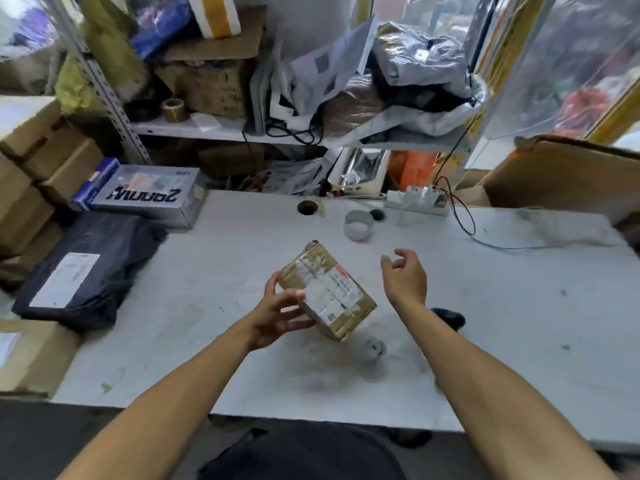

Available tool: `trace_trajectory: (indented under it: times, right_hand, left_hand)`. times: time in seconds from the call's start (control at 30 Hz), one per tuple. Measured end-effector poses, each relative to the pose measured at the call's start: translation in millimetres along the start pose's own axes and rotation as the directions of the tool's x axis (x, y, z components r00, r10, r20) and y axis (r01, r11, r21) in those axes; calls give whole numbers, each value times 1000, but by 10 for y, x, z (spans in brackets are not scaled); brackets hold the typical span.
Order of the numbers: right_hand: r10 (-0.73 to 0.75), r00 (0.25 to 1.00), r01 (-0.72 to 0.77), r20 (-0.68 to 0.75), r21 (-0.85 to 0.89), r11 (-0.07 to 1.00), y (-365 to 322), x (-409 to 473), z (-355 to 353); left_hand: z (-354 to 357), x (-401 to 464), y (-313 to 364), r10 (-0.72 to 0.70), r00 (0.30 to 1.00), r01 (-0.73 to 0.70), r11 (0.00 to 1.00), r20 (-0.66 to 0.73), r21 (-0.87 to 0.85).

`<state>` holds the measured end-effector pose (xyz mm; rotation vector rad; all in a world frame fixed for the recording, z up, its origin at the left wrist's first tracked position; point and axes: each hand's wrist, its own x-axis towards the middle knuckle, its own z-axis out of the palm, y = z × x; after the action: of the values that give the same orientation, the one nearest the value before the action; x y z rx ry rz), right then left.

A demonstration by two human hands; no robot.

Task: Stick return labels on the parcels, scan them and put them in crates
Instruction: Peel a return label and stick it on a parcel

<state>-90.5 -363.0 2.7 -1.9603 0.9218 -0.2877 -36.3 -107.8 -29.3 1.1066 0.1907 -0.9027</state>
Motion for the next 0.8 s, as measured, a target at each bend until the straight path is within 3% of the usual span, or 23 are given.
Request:
trace_trajectory:
  times: [0.1,0.17,0.23,0.3,0.37,0.5,0.63,0.8]
  right_hand:
    - [-6,958,-92,-286,-330,940,537,-17,-388]
    - [131,925,-253,-356,-320,913,815,-74,-553]
    - [327,894,-405,-306,-241,882,1002,-151,-658]
    - [521,841,-538,-144,-120,835,1170,-172,-667]
    - [609,793,-609,-11,-43,792,1264,-187,-626]
    - [559,829,-556,17,-89,827,1227,-145,-520]
    - [469,881,-465,53,-74,882,712,-48,-481]
    - [198,897,-283,395,168,944,-295,66,-493]
  left_hand:
    - [91,71,-115,4,1000,-6,986,-13,-164]
    - [134,118,-170,-7,1000,1,974,-23,-227]
    - [174,162,-225,-19,999,7,965,-42,-264]
    - [212,208,-273,-24,996,-5,945,-84,-328]
    - [243,250,-300,-2,992,-45,930,-128,-365]
    - [294,263,-284,82,971,-156,928,-223,-340]
    - [295,272,-202,150,940,-262,892,-307,-367]
    - [290,290,-60,201,890,-361,860,-409,-362]
